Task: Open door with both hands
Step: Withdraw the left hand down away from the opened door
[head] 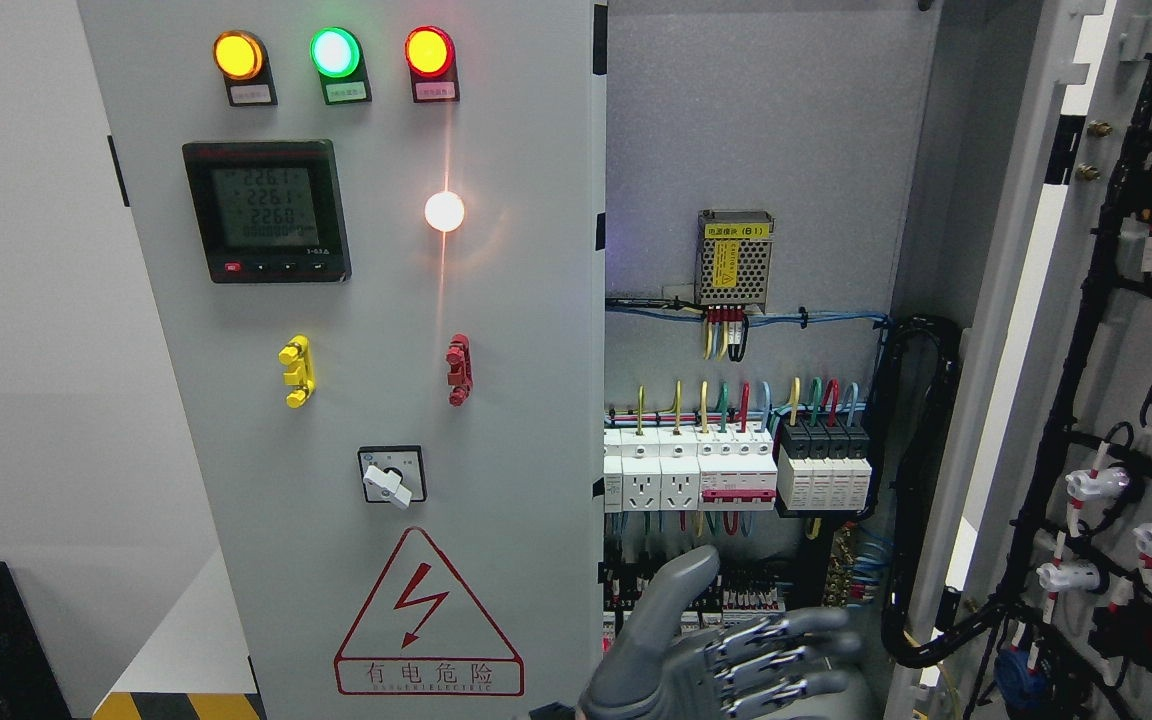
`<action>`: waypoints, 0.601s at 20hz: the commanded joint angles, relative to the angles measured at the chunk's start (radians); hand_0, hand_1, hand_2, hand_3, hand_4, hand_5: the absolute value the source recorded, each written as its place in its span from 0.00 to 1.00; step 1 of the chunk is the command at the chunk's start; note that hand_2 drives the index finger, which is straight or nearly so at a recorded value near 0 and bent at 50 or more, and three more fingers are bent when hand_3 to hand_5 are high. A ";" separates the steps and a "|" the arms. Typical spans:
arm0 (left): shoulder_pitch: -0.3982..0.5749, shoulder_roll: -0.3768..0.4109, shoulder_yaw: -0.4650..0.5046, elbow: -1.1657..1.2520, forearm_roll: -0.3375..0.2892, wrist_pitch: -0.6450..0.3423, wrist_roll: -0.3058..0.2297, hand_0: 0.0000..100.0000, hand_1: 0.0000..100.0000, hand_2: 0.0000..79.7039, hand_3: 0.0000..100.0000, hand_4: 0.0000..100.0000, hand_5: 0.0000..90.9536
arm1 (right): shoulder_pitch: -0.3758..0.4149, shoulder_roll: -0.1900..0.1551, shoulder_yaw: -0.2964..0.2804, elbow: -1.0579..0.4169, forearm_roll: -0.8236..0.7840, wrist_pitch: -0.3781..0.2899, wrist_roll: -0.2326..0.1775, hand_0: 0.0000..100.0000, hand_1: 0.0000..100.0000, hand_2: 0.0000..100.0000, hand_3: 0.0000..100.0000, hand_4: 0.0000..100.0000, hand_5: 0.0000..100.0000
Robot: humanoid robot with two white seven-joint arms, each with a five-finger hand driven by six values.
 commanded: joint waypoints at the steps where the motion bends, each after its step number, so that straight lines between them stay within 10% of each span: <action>1: 0.263 0.226 0.008 -0.018 -0.051 -0.013 -0.002 0.00 0.00 0.00 0.00 0.00 0.00 | 0.000 -0.006 -0.005 -0.006 0.000 -0.010 -0.001 0.19 0.00 0.00 0.00 0.00 0.00; 6: 0.530 0.221 0.144 0.068 -0.202 -0.036 -0.002 0.00 0.00 0.00 0.00 0.00 0.00 | 0.003 -0.009 -0.005 -0.004 -0.001 -0.050 -0.003 0.19 0.00 0.00 0.00 0.00 0.00; 12: 0.751 0.184 0.253 0.209 -0.216 -0.042 -0.004 0.00 0.00 0.00 0.00 0.00 0.00 | 0.006 -0.012 -0.006 -0.003 -0.001 -0.050 -0.006 0.19 0.00 0.00 0.00 0.00 0.00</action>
